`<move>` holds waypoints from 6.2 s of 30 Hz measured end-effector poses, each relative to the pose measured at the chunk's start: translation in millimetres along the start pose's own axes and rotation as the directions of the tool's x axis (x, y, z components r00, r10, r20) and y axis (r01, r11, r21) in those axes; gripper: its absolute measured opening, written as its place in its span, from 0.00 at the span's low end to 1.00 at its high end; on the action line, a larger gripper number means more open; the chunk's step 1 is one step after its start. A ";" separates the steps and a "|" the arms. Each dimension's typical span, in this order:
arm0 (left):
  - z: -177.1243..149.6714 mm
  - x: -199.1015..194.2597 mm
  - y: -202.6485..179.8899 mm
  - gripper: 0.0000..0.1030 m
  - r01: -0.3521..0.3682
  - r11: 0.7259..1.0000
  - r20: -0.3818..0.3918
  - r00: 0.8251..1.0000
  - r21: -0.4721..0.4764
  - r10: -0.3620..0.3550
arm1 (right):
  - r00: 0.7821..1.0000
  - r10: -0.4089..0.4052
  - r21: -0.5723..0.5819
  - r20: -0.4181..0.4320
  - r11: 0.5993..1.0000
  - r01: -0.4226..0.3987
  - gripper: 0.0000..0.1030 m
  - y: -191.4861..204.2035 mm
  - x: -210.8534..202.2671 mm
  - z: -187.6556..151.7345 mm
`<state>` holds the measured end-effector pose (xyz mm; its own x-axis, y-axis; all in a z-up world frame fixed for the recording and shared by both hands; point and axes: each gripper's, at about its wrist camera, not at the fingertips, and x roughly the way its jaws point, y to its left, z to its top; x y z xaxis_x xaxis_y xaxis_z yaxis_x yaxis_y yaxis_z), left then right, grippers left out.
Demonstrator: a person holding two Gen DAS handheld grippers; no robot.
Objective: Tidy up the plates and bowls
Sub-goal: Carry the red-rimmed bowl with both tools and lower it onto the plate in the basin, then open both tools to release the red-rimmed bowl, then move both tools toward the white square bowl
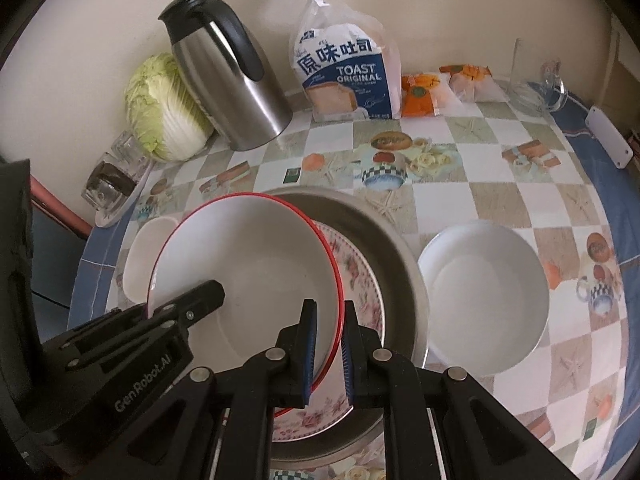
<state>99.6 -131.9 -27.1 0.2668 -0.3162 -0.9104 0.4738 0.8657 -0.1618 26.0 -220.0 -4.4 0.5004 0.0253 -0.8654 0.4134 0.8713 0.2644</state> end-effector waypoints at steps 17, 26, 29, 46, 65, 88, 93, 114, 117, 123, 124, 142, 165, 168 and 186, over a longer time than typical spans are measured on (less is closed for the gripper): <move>-0.9 2.0 6.6 0.11 0.013 1.000 -0.006 1.000 0.001 -0.013 | 1.000 -0.006 -0.006 0.009 1.000 0.006 0.12 4.4 5.9 -4.2; -3.3 2.5 8.3 0.11 0.018 1.000 -0.015 1.000 0.002 -0.018 | 1.000 -0.015 -0.009 0.009 1.000 0.015 0.12 6.4 3.6 -4.8; -4.0 5.8 10.7 0.11 0.017 1.000 -0.026 1.000 -0.004 -0.017 | 1.000 -0.013 -0.008 0.000 1.000 0.013 0.12 6.8 6.6 -5.1; -5.1 17.8 14.4 0.13 0.004 1.000 -0.056 0.998 -0.017 -0.005 | 0.999 -0.009 -0.007 -0.037 1.000 0.009 0.12 6.3 21.5 -8.2; -4.0 24.7 17.0 0.16 0.003 1.000 -0.071 0.997 -0.027 -0.005 | 0.999 -0.004 0.000 -0.052 1.000 0.004 0.14 6.7 27.2 -9.1; -5.8 31.6 19.5 0.27 0.029 0.998 -0.088 0.996 -0.059 -0.034 | 0.999 0.011 0.003 -0.046 1.000 -0.011 0.19 8.1 29.1 -8.8; -5.1 31.1 20.3 0.27 0.041 0.997 -0.090 0.995 -0.062 -0.047 | 0.999 0.013 0.007 -0.050 1.000 -0.013 0.19 7.6 29.5 -8.2; 2.2 -25.9 28.3 0.42 0.050 0.997 0.060 0.997 -0.066 -0.046 | 0.998 -0.011 -0.022 0.056 1.000 0.012 0.30 15.4 -17.2 2.7; 2.1 -34.3 34.8 0.51 0.030 0.997 0.086 0.996 -0.073 -0.023 | 0.998 -0.013 -0.026 0.065 1.000 0.015 0.44 16.3 -20.6 2.6; 0.9 -46.0 58.0 0.58 -0.013 0.992 0.125 0.992 -0.124 0.029 | 0.997 -0.024 -0.027 0.077 0.999 0.026 0.66 16.0 -23.2 1.9; 0.2 -47.1 62.1 0.61 -0.019 0.991 0.128 0.991 -0.134 0.037 | 0.997 -0.024 -0.026 0.077 0.999 0.026 0.68 16.1 -22.7 1.6; -16.2 -66.5 147.5 0.89 -0.089 0.935 0.175 0.972 -0.343 0.157 | 0.994 0.023 -0.061 0.103 0.998 -0.017 0.88 50.1 -16.6 -3.3; -30.4 -44.4 218.0 0.90 -0.015 0.863 0.151 0.983 -0.505 0.105 | 0.989 0.092 -0.166 0.117 0.983 -0.072 0.95 129.2 17.6 1.4; -28.9 -40.9 222.5 0.91 0.005 0.853 0.161 0.983 -0.521 0.092 | 0.988 0.085 -0.182 0.130 0.981 -0.060 0.95 136.3 22.3 1.7; -16.2 -1.5 233.4 0.91 0.017 0.868 0.143 0.988 -0.495 0.063 | 0.993 0.011 -0.233 0.120 0.972 0.017 0.91 159.0 59.0 20.4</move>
<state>196.2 76.9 -69.7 0.4129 -0.3135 -0.8551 0.0000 0.9389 -0.3442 136.8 -90.0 -4.7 0.5927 -0.0241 -0.8051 0.2337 0.9617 0.1432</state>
